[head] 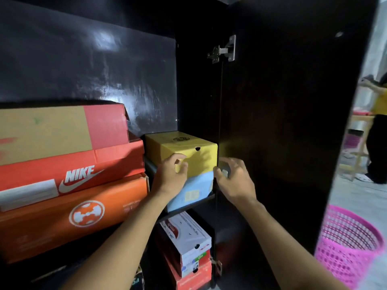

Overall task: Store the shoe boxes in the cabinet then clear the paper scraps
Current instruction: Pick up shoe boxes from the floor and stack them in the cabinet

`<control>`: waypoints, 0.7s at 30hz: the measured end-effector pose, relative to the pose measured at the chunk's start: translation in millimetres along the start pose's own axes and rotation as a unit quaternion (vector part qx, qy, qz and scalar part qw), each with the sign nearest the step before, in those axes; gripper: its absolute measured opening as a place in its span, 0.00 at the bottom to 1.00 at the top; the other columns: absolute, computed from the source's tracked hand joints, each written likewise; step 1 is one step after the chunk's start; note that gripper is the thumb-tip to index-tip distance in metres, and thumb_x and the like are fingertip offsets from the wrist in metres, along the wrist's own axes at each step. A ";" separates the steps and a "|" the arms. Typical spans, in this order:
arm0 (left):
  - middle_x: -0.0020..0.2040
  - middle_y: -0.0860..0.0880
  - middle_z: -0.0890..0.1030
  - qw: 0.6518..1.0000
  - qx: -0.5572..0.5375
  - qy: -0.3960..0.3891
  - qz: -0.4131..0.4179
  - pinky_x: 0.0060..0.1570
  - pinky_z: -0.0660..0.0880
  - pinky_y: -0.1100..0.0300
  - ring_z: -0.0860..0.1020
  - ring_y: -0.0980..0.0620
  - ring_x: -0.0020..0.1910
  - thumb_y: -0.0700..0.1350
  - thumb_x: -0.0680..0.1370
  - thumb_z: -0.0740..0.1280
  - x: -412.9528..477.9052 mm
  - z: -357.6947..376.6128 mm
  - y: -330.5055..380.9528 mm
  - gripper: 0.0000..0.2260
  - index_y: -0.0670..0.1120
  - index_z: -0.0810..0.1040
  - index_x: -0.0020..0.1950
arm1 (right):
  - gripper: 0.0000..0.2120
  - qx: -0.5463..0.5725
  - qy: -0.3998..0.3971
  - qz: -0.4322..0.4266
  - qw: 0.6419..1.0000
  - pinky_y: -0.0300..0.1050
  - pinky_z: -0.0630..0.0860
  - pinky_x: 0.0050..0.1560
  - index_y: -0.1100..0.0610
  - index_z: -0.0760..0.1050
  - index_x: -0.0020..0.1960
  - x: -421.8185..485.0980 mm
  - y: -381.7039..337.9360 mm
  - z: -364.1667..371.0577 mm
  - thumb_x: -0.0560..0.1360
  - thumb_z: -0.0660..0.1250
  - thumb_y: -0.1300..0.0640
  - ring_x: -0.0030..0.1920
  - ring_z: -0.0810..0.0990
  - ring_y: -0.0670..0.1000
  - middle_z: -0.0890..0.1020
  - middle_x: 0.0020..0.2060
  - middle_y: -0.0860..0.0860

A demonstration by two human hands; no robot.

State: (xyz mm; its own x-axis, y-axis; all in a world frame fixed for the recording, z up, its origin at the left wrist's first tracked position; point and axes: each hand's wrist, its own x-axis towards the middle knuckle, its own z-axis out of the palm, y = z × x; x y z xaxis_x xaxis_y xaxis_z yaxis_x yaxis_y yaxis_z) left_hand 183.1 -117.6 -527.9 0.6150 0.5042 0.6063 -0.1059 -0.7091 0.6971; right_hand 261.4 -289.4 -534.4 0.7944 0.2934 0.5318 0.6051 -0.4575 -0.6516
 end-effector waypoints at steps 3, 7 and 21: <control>0.53 0.48 0.82 0.999 -0.022 -0.034 -0.024 0.51 0.77 0.56 0.80 0.50 0.53 0.43 0.78 0.67 -34.5 -7.6 18.7 0.06 0.52 0.80 0.52 | 0.22 -0.018 -0.002 0.007 1.000 0.48 0.72 0.59 0.47 0.71 0.70 -40.0 0.8 -27.2 0.78 0.64 0.43 0.67 0.72 0.51 0.68 0.70 0.48; 0.52 0.48 0.82 0.997 -0.028 -0.070 -0.008 0.54 0.77 0.54 0.79 0.49 0.54 0.46 0.77 0.68 -85.2 -12.2 40.7 0.07 0.51 0.79 0.55 | 0.26 -0.044 0.003 0.032 0.999 0.49 0.73 0.61 0.46 0.66 0.73 -97.9 7.0 -57.7 0.77 0.64 0.41 0.68 0.72 0.53 0.69 0.70 0.49; 0.49 0.53 0.81 0.949 -0.021 -0.302 -0.082 0.41 0.70 0.66 0.78 0.55 0.42 0.52 0.78 0.66 -318.1 72.1 24.0 0.10 0.54 0.78 0.59 | 0.23 -0.043 -0.056 0.151 0.986 0.55 0.74 0.65 0.47 0.70 0.70 -317.7 139.4 -89.5 0.77 0.65 0.43 0.65 0.76 0.51 0.77 0.66 0.51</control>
State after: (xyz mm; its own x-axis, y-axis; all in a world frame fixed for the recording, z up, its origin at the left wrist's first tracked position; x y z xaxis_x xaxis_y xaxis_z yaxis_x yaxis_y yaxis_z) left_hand 41.2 -330.6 -731.6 0.9607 0.2221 0.1664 0.0068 -0.6183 0.7859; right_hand 88.7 -521.5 -745.8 0.9411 0.2216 0.2552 0.3380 -0.6064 -0.7197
